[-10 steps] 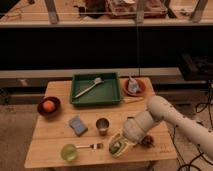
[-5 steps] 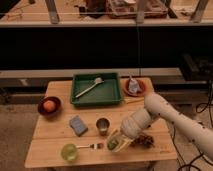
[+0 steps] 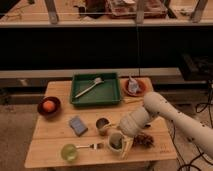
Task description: Place pepper in paper cup
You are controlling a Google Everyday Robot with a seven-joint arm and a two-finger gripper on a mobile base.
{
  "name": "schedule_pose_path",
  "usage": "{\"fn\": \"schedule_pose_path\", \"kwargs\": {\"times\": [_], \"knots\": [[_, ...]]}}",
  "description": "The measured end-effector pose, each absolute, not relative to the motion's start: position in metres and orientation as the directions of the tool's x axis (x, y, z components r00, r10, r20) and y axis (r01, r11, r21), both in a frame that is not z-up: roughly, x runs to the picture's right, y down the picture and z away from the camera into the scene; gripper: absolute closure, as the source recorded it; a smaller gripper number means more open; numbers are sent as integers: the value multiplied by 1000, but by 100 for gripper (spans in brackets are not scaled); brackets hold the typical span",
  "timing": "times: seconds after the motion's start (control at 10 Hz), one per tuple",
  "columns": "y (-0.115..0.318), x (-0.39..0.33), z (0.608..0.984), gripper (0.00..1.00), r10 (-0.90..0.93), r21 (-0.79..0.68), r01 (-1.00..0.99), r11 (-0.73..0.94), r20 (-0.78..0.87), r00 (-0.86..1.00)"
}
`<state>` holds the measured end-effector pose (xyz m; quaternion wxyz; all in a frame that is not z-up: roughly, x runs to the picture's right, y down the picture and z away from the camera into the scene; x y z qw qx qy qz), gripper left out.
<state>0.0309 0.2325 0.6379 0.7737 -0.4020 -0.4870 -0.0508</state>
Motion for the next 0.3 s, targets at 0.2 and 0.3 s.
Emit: {"fn": "schedule_pose_path", "kwargs": {"times": [0.2, 0.3], "knots": [[218, 40, 628, 20, 185, -571, 441, 692, 732, 656], [213, 46, 627, 20, 131, -564, 432, 704, 701, 701]]}}
